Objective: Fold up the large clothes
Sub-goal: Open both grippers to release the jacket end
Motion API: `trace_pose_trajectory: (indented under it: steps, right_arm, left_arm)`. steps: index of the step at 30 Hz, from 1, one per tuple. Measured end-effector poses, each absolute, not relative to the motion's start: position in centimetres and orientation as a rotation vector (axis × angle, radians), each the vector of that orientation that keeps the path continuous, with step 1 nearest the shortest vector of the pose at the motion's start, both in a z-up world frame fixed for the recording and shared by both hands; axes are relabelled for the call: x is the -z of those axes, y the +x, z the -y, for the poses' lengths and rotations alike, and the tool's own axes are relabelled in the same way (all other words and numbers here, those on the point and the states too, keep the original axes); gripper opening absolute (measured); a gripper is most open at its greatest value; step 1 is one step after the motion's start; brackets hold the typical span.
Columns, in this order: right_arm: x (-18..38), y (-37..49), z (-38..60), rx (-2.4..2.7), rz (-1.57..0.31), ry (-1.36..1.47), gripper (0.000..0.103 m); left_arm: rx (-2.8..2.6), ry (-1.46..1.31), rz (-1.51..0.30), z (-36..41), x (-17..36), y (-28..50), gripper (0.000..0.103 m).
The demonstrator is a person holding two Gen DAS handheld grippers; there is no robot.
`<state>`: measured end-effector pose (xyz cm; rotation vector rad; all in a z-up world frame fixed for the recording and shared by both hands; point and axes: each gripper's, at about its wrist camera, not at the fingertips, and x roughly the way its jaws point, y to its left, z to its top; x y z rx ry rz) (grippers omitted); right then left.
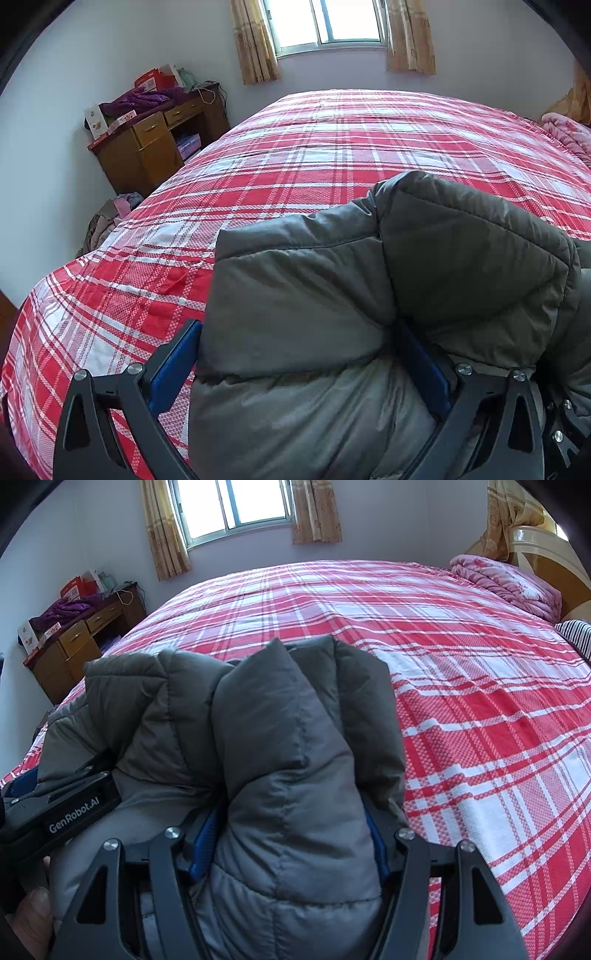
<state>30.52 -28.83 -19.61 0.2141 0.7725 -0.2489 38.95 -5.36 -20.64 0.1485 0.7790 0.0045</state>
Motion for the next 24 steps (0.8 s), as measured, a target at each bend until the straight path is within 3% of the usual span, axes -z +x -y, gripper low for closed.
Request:
trace_pose_trajectory:
  steps: [16,24]
  right_arm:
    - [19.3,30.4,29.3,0.230,-0.770,0.239,0.068]
    - [11.9,28.2,26.8,0.212,-0.565,0.160,0.067]
  left_arm:
    - [0.053,0.127,-0.810,4.8,19.5,38.8,0.102]
    - [0.145,-0.017,-0.706,2.0,13.8,38.9,0.102]
